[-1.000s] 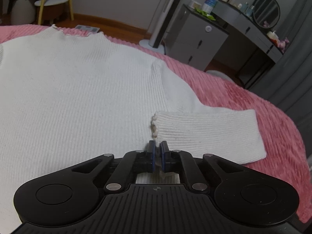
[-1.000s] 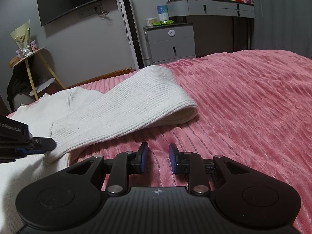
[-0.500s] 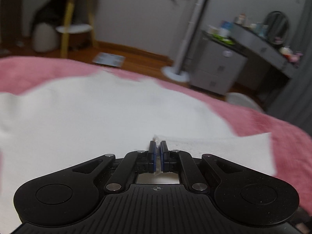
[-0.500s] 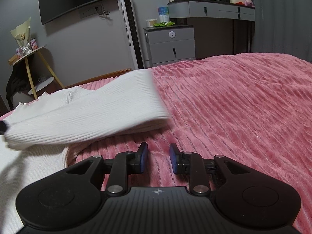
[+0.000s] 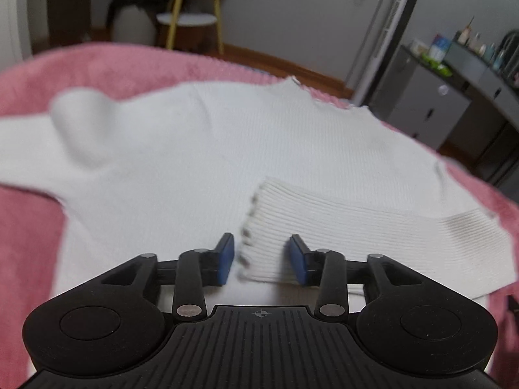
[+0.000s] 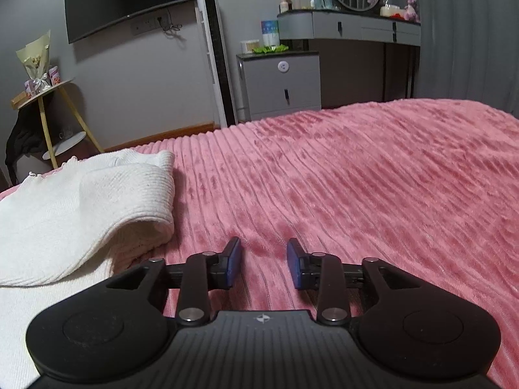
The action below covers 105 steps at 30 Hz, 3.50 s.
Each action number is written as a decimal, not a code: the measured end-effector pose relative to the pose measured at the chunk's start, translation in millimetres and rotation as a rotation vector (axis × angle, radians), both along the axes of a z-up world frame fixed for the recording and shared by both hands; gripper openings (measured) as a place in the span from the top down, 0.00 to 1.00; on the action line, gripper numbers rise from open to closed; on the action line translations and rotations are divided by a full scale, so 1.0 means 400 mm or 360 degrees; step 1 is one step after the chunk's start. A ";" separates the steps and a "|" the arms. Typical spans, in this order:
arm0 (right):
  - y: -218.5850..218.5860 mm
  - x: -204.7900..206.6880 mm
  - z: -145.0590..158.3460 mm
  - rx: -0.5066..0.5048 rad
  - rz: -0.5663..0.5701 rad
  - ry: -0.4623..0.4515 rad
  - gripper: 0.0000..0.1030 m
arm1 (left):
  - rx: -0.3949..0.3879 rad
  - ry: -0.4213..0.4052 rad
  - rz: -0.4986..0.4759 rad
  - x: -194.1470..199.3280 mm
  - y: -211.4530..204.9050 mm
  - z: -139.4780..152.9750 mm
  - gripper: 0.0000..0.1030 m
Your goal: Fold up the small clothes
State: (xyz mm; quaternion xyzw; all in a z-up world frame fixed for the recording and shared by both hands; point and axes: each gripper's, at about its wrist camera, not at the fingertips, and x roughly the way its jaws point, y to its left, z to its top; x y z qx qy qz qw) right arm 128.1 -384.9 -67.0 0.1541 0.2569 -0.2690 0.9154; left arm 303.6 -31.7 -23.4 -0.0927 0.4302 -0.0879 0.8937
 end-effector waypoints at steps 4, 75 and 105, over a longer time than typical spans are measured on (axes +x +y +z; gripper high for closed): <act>0.005 0.007 0.002 -0.0015 -0.0011 -0.0029 0.64 | -0.0056 0.0017 0.0003 0.024 -0.001 -0.011 0.73; 0.270 0.314 0.066 -0.0671 0.0560 0.0244 0.91 | -0.0023 -0.0195 0.0434 -0.084 0.431 0.032 0.11; 0.285 0.161 -0.031 -0.0279 0.0444 0.0000 0.68 | -0.0509 -0.0273 0.1263 0.023 0.937 0.013 0.92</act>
